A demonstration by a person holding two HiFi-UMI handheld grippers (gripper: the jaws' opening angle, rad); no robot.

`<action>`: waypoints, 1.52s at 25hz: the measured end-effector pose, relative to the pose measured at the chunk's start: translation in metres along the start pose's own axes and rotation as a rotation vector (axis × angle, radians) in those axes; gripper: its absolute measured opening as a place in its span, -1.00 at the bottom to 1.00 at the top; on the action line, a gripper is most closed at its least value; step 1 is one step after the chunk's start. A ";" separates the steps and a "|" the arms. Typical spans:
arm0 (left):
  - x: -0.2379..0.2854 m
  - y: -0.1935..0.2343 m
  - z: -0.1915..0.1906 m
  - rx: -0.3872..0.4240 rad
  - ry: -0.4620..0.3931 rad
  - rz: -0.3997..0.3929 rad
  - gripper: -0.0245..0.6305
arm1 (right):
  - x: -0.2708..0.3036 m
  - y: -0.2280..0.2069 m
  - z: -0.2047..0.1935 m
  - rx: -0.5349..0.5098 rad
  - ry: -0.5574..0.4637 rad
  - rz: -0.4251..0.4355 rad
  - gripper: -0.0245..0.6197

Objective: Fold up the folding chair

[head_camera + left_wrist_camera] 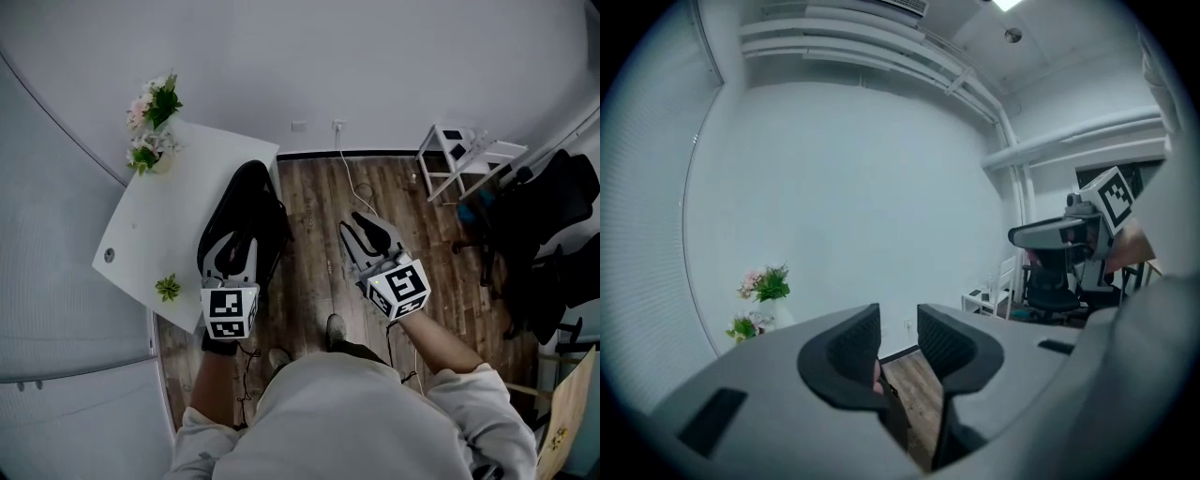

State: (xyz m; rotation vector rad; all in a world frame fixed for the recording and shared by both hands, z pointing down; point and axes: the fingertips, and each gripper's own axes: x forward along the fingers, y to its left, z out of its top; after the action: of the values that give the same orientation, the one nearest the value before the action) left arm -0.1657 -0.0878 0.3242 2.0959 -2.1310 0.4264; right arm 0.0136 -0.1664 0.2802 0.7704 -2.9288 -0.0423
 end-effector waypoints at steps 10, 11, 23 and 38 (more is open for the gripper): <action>-0.029 -0.039 0.006 -0.007 -0.016 0.002 -0.78 | -0.067 -0.004 -0.001 -0.007 -0.024 -0.067 -0.71; -0.031 -0.040 0.006 -0.010 -0.019 0.005 -0.80 | -0.071 -0.003 -0.002 -0.007 -0.025 -0.071 -0.76; -0.050 -0.064 -0.006 -0.032 -0.010 -0.009 -0.90 | -0.100 0.002 -0.007 -0.007 -0.027 -0.095 -0.89; -0.059 -0.076 -0.014 -0.011 0.010 -0.024 -0.90 | -0.115 0.007 -0.017 0.017 -0.029 -0.106 -0.89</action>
State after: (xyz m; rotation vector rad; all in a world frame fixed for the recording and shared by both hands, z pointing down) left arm -0.0894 -0.0274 0.3297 2.1071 -2.0961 0.4209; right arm 0.1112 -0.1035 0.2855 0.9349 -2.9159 -0.0377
